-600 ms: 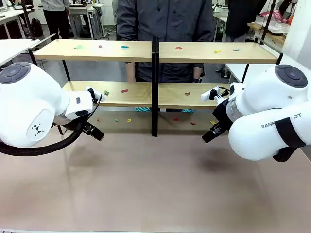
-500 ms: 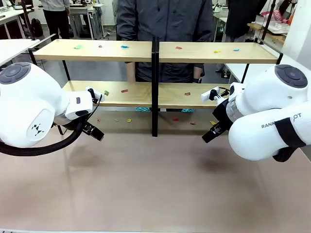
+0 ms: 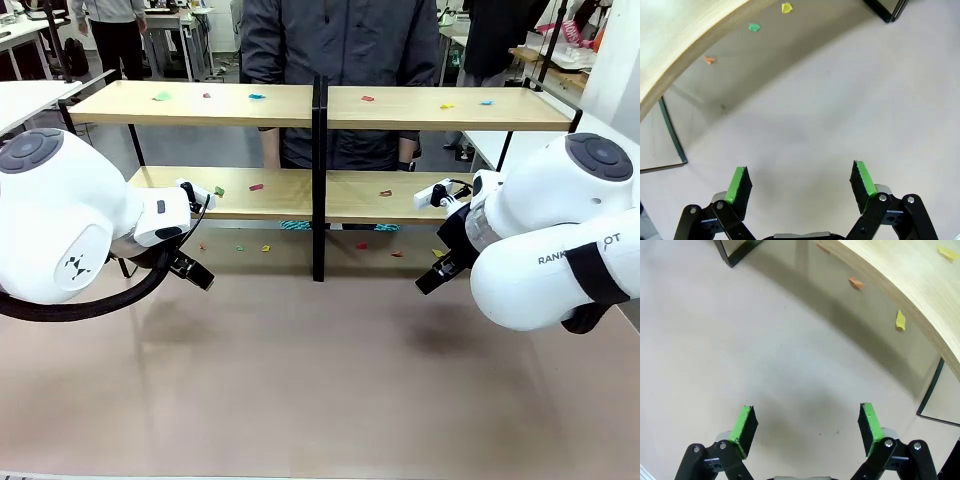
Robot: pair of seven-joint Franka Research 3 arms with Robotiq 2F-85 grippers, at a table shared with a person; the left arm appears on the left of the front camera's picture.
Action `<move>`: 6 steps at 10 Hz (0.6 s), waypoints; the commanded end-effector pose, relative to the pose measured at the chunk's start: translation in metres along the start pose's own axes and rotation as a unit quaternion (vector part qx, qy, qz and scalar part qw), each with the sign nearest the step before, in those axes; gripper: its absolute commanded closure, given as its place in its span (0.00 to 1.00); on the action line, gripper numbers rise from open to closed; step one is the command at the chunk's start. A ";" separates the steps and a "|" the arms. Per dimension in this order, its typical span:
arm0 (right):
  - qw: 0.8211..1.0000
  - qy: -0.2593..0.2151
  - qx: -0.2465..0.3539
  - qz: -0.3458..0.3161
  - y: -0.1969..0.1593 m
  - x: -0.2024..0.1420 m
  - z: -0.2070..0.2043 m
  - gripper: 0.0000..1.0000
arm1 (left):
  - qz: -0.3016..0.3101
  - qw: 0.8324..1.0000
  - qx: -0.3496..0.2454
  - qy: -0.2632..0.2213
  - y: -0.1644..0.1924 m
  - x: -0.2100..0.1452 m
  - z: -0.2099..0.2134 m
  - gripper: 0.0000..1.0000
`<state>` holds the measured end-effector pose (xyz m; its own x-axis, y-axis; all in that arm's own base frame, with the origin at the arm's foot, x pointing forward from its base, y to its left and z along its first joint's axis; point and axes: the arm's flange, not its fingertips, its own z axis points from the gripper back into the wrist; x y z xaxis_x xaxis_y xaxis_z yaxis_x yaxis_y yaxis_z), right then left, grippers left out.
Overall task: Clean the shelves.
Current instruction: Pick up the Duster when the human hands it over.
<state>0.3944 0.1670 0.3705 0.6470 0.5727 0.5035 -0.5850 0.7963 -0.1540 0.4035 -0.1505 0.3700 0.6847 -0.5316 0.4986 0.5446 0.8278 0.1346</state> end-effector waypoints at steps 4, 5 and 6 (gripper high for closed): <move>1.000 0.000 0.000 0.000 0.000 0.000 0.000 0.00 | -0.001 1.000 0.000 0.000 0.000 0.000 0.000 0.00; 1.000 0.000 0.000 0.000 0.000 0.000 0.000 0.00 | -0.001 1.000 0.000 0.000 0.000 0.000 0.000 0.00; 1.000 0.000 0.000 0.000 0.000 0.000 0.000 0.00 | -0.001 1.000 0.000 0.000 0.000 0.000 0.000 0.00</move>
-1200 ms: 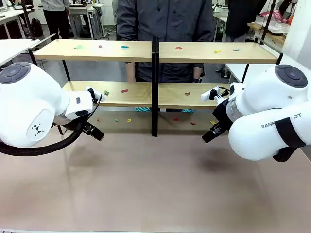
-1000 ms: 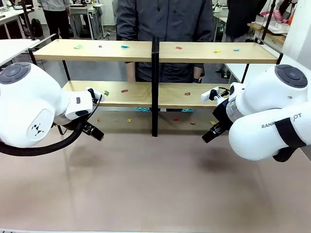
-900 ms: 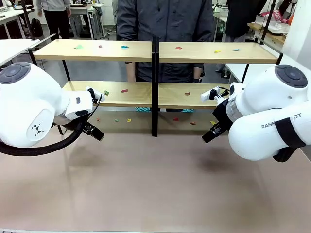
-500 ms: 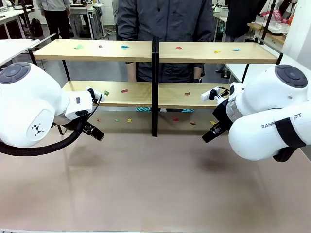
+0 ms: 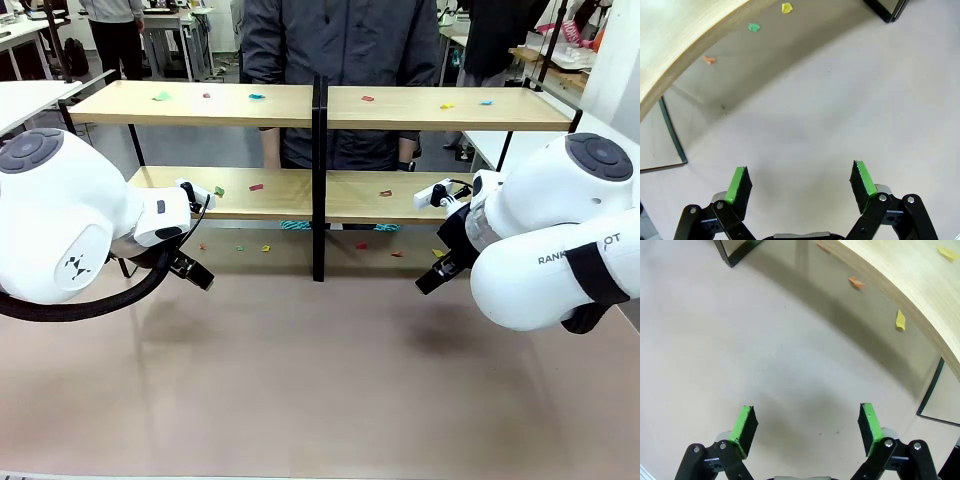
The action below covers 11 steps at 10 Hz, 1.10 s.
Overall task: Clean the shelves.
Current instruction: Pick up the Duster when the human hands it over.
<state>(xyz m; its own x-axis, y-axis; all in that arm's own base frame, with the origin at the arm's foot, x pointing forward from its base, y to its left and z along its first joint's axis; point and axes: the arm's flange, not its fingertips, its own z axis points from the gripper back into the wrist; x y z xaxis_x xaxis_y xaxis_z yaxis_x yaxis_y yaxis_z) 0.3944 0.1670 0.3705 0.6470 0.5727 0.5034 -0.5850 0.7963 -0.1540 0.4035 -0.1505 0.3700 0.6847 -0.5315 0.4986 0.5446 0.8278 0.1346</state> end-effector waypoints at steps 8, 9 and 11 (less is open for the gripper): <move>0.999 -0.022 0.019 -0.021 -0.028 -0.035 0.155 0.00 | -0.085 0.989 -0.086 -0.084 0.012 -0.033 0.181 0.00; 0.998 -0.066 0.012 -0.013 -0.032 -0.053 0.203 0.00 | -0.092 0.987 -0.055 -0.123 0.021 -0.054 0.227 0.00; 0.994 -0.110 0.014 0.008 -0.039 -0.077 0.255 0.00 | -0.127 0.968 -0.076 -0.201 0.041 -0.091 0.291 0.00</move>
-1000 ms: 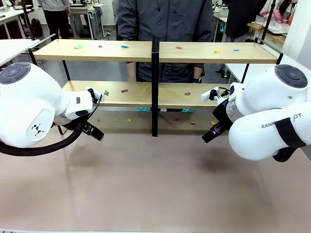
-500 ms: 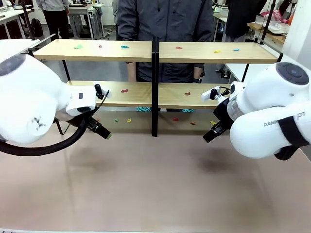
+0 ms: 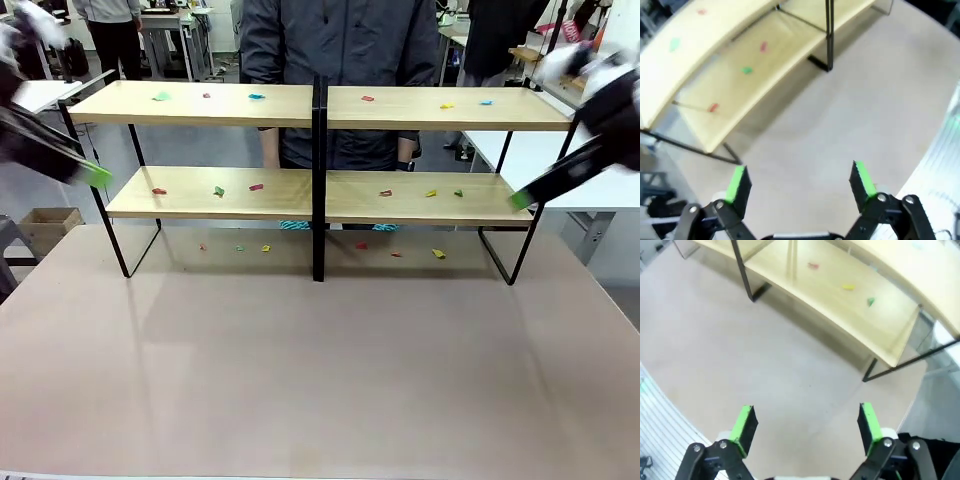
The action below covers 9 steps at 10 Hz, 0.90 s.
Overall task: Clean the shelves.
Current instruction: Pick up the Duster when the human hands it over.
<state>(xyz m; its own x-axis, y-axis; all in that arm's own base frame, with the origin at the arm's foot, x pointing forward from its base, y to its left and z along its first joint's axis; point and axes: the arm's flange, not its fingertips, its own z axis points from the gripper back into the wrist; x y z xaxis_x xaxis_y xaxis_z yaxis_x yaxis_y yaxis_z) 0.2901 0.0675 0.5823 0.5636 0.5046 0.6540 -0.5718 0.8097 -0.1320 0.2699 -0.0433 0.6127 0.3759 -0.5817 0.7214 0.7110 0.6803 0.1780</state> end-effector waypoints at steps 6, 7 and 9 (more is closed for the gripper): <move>0.995 -0.091 -0.003 0.027 0.002 -0.073 0.077 0.00 | -0.007 0.981 -0.026 -0.194 0.012 -0.114 0.084 0.00; 0.996 -0.084 0.002 0.003 -0.012 -0.045 0.111 0.00 | 0.007 0.981 -0.011 -0.194 0.012 -0.110 0.079 0.00; 0.996 -0.084 0.002 0.003 -0.012 -0.045 0.111 0.00 | 0.015 0.978 -0.014 -0.209 0.013 -0.103 0.074 0.00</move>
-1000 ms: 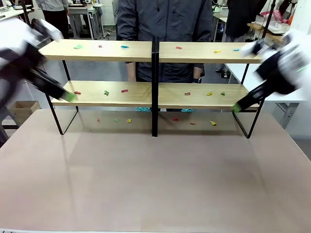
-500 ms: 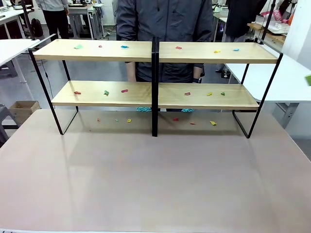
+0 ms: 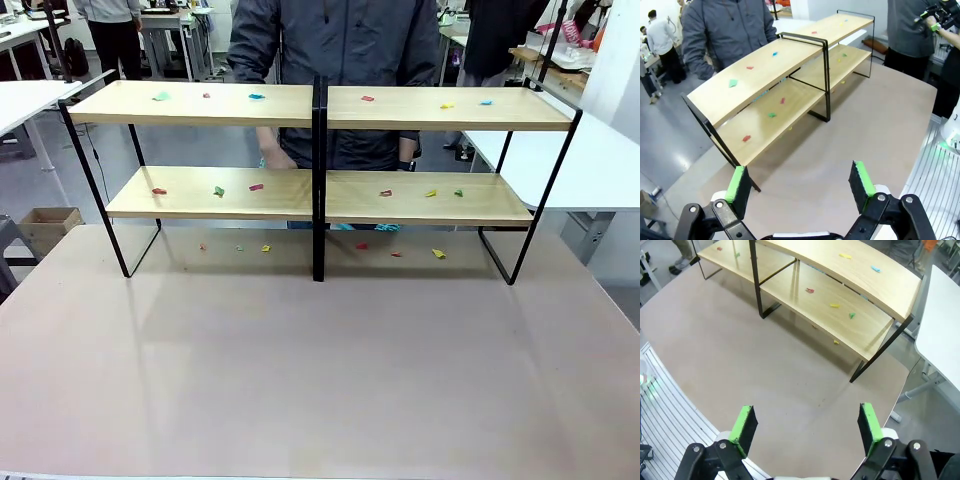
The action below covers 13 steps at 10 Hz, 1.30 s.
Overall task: Clean the shelves.
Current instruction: Pick up the Duster when the human hands it over.
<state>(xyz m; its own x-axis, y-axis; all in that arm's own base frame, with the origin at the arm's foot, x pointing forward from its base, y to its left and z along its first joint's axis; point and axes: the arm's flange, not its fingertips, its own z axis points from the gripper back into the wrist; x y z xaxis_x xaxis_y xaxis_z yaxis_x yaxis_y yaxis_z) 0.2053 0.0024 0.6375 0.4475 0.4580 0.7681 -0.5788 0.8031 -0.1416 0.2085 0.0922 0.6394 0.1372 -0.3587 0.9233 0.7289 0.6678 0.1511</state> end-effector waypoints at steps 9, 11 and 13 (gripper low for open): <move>1.000 0.000 0.001 -0.004 -0.001 -0.001 0.000 0.00 | 0.018 1.000 -0.016 0.012 -0.027 -0.035 -0.053 0.00; 1.000 0.007 -0.001 0.005 -0.002 0.000 -0.002 0.00 | 0.011 1.000 -0.024 0.017 0.004 0.000 -0.030 0.00; 1.000 0.007 0.008 -0.005 -0.015 0.004 -0.004 0.00 | 0.011 1.000 -0.024 0.017 0.004 0.000 -0.030 0.00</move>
<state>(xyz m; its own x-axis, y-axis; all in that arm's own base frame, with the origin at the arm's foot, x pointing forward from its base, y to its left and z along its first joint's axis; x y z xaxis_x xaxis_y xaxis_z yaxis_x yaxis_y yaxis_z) 0.2097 0.0015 0.6357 0.4595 0.4566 0.7618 -0.5778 0.8051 -0.1340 0.2324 0.0762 0.6287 0.1788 -0.3673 0.9128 0.7541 0.6471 0.1126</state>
